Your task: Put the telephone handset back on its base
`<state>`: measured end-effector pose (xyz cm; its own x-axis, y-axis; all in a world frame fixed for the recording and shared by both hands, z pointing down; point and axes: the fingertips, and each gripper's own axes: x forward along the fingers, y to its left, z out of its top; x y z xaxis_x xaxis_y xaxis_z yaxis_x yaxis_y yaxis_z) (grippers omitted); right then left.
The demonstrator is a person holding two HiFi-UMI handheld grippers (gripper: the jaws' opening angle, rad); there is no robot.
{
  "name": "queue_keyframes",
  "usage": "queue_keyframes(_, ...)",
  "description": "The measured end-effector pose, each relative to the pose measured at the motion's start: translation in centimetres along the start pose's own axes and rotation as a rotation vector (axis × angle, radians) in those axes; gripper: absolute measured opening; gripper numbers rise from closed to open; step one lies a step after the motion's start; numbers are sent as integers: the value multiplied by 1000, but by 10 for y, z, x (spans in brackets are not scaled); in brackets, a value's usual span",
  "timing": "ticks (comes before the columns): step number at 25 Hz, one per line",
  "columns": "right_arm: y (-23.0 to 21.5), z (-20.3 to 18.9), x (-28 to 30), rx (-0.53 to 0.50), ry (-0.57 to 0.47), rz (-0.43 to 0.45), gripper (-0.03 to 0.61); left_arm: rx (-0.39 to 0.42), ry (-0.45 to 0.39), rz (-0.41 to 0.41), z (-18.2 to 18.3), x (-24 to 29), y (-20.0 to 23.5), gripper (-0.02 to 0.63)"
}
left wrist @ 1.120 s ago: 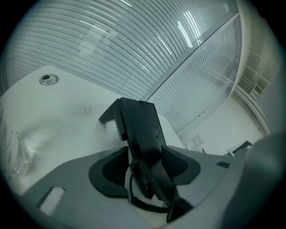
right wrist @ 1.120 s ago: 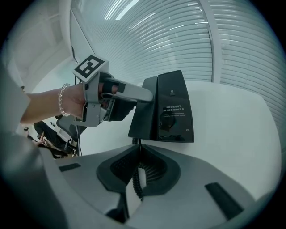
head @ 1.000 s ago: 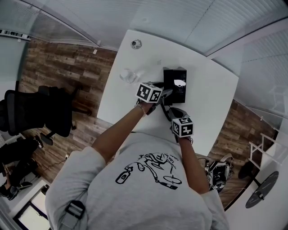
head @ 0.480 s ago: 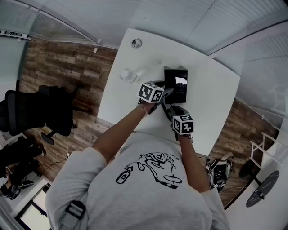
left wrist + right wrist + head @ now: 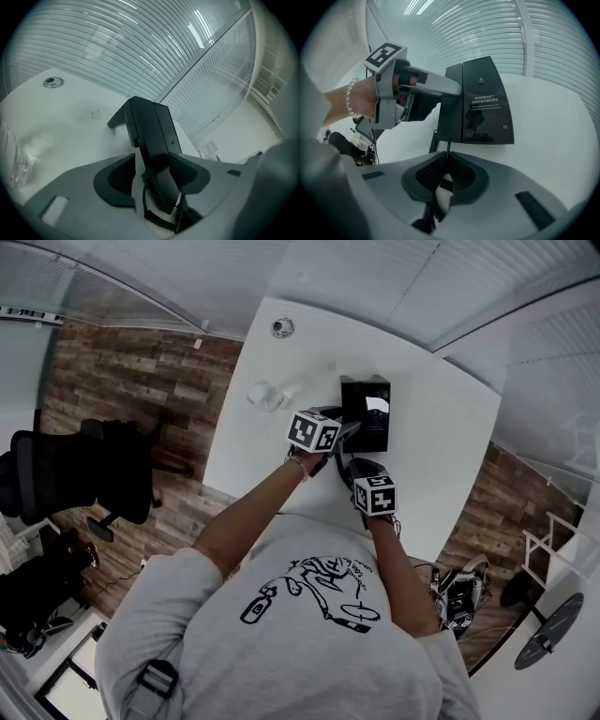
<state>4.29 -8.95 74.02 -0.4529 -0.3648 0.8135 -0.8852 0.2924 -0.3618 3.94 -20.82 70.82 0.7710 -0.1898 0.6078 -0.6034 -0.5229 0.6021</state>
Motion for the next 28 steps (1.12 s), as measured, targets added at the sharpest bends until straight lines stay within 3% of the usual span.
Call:
queue_keyframes(8,-2,-1,3,-6,11,-14,15,47,6,42,0,-1,0,224)
queue_keyframes(11,-9,-1,-5,-9,-11,-39,45,80,2,78,-1,-7,0,224)
queue_keyframes(22,-41,7,-85,-66,-191,-152,55,65,-136,202,-26,-54,-17,224)
queue_keyframes(28,-43,27,-143,-97,-314,-169,55,131,-209,205,-31,-82,-57,224)
